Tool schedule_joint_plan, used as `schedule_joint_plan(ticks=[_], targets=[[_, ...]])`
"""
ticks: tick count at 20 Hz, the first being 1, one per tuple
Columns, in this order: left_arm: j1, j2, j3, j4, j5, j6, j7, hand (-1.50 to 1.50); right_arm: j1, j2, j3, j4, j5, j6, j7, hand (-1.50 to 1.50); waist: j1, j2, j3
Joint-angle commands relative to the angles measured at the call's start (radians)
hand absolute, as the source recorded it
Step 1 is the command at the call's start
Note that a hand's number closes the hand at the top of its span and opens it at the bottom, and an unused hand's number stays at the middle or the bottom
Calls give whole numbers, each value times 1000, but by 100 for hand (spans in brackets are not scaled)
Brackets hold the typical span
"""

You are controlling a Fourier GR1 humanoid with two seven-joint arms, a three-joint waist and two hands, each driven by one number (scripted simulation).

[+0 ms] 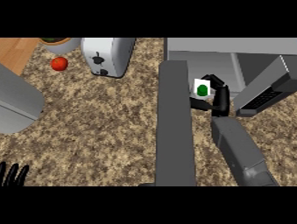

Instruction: Pick up the milk, place it into the microwave and close the microwave

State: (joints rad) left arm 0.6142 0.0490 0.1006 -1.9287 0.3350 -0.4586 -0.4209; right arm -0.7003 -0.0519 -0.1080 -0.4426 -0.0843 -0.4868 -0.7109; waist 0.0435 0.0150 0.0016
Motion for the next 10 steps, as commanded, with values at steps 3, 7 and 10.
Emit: schedule_joint_plan(ticks=[3,7,10], targets=[[-52,15,20,16,16,-4,9,-150,-95,-50,-33,202,33,-48,-46,150,24,13,1],[-54,17,8,-12,23,-2,36,-150,-147,-66,-33,248,53,-87,-60,150,37,17,2],[-35,15,1,13,7,-23,15,-150,-138,-107,-26,271,72,-93,-94,150,50,25,3]])
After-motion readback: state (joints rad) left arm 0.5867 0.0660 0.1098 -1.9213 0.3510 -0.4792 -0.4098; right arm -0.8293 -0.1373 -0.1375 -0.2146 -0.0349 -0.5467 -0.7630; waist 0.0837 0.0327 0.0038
